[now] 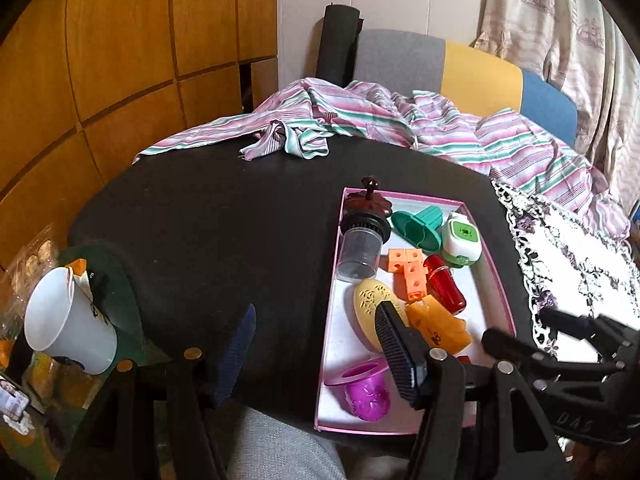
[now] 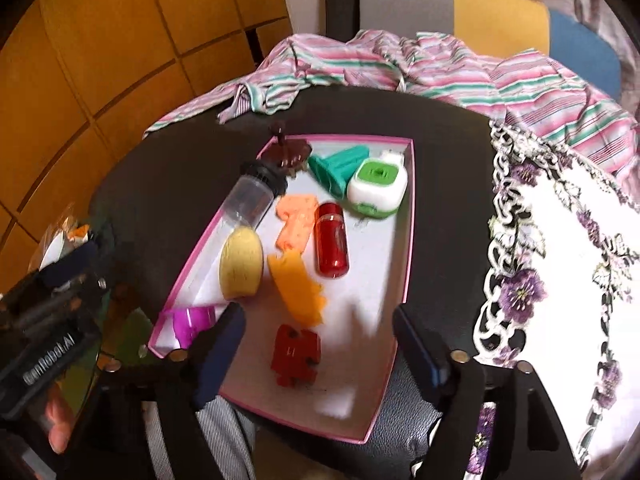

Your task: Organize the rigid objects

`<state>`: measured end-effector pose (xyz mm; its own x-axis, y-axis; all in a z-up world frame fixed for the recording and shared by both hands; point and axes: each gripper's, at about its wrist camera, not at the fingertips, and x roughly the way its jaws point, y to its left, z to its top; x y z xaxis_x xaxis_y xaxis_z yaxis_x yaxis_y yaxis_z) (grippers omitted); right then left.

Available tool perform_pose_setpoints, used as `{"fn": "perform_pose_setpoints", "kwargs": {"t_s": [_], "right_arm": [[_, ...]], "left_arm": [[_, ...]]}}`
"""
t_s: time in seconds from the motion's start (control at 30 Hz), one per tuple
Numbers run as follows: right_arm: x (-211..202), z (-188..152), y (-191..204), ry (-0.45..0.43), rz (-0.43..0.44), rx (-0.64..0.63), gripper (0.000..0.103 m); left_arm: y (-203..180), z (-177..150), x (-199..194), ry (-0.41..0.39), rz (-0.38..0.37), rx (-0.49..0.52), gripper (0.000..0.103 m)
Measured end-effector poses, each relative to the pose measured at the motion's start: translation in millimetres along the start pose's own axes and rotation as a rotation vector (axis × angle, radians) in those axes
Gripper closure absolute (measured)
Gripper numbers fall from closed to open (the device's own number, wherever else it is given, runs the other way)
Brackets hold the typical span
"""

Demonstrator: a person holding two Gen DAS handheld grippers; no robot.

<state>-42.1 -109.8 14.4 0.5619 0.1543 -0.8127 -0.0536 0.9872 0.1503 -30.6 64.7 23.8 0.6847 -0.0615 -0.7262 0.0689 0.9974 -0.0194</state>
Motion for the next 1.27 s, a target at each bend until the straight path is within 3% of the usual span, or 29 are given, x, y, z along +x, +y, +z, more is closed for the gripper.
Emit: {"fn": "perform_pose_setpoints", "kwargs": {"t_s": [0.3,0.93,1.27], "right_arm": [[-4,20,-2,-0.042,-0.048,0.069,0.008],[-8,33,-20,-0.084,-0.108,0.119,0.007],[-11,33,-31,-0.091,-0.103,0.15,0.007]], "left_arm": [[1,7,6,0.049,0.052,0.008,0.04],[-23,14,13,0.071,0.016,0.028,0.04],[-33,15,9,0.028,0.027,0.056,0.043]]}}
